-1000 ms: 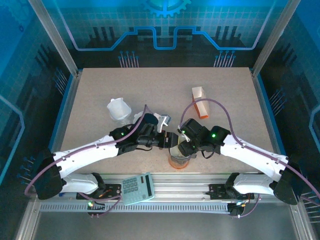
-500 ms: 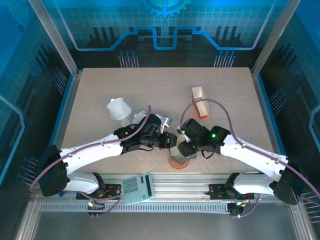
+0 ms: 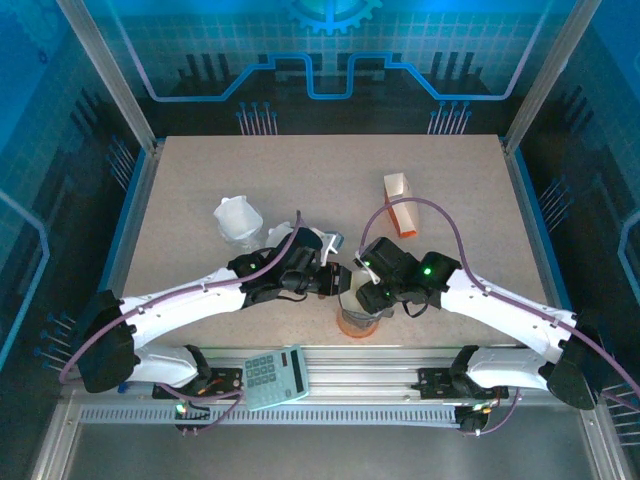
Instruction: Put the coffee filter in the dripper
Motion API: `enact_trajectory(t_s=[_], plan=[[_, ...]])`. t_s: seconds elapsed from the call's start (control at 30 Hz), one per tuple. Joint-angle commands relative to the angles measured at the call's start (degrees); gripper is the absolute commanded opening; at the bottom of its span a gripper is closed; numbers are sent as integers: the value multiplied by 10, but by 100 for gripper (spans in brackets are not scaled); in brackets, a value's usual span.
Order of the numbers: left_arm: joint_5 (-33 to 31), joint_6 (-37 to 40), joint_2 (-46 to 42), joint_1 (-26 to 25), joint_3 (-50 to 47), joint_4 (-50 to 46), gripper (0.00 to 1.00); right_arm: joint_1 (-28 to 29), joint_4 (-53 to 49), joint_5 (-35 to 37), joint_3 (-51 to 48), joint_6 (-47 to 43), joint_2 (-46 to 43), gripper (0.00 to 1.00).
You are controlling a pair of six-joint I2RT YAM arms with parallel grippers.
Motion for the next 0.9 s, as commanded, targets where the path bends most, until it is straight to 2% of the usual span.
enact_trajectory(t_s=[0.0,0.53,0.87], plan=[[10,11,7,6,-3,20,14,-5,0,-7,-4,-3,-5,58],[13,13,5,6,-8,23,0,-2,5,-9,-7,-1,-1,57],[4,14,-2,6,-14,11,0,-1,6,-7,-4,1,0,58]])
